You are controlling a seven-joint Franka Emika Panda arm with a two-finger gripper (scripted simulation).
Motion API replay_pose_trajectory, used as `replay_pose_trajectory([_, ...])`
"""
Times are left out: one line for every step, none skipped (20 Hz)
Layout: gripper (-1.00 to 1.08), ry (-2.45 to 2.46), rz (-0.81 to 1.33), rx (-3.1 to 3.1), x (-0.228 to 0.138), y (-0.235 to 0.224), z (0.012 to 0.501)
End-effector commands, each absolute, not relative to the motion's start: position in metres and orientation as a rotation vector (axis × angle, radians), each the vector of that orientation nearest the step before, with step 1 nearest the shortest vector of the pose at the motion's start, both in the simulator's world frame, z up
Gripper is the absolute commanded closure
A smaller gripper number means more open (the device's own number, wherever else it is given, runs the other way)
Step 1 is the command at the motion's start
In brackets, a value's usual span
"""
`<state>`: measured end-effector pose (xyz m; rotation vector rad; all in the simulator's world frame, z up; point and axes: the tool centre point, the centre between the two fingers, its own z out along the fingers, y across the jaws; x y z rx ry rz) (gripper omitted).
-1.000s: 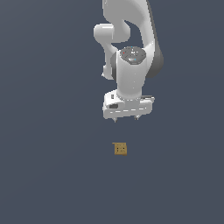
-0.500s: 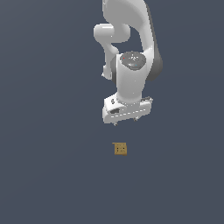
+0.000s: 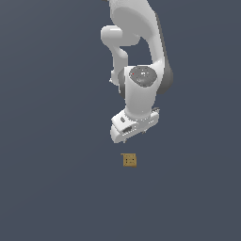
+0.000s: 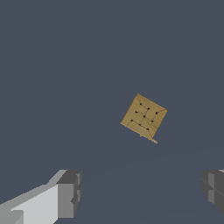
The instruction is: Pick up the object and move it to a goal position.
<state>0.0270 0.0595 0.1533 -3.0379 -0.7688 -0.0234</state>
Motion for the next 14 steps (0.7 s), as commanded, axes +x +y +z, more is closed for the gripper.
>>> replay_pose_trajectory([-0.92, -0.878, -0.02, -3.011, 0.031, 0.058, 0.147])
replay_pose_trajectory([-0.92, -0.921, -0.019, -3.0, 0.033, 0.058, 0.145])
replay_pose_trajectory([-0.92, -0.963, -0.018, -2.987, 0.034, 0.058, 0.143])
replay_pose_trajectory([-0.92, -1.006, -0.016, -2.974, 0.036, 0.057, 0.141])
replay_pose_trajectory([-0.92, -1.047, -0.015, -2.961, 0.037, 0.057, 0.138])
replay_pose_trajectory([-0.92, -1.089, -0.014, -2.946, 0.038, 0.056, 0.136])
replay_pose_trajectory([-0.92, -1.131, -0.013, -2.931, 0.04, 0.056, 0.134])
replay_pose_trajectory([-0.92, -1.172, -0.012, -2.916, 0.041, 0.056, 0.131])
replay_pose_trajectory([-0.92, -1.213, -0.01, -2.9, 0.043, 0.055, 0.129])
replay_pose_trajectory([-0.92, -1.253, -0.009, -2.883, 0.044, 0.055, 0.127])
replay_pose_trajectory([-0.92, -1.293, -0.008, -2.866, 0.046, 0.054, 0.124])
replay_pose_trajectory([-0.92, -1.333, -0.007, -2.848, 0.047, 0.054, 0.122])
replay_pose_trajectory([-0.92, -1.373, -0.006, -2.829, 0.049, 0.053, 0.119])
replay_pose_trajectory([-0.92, -1.412, -0.005, -2.81, 0.05, 0.053, 0.117])
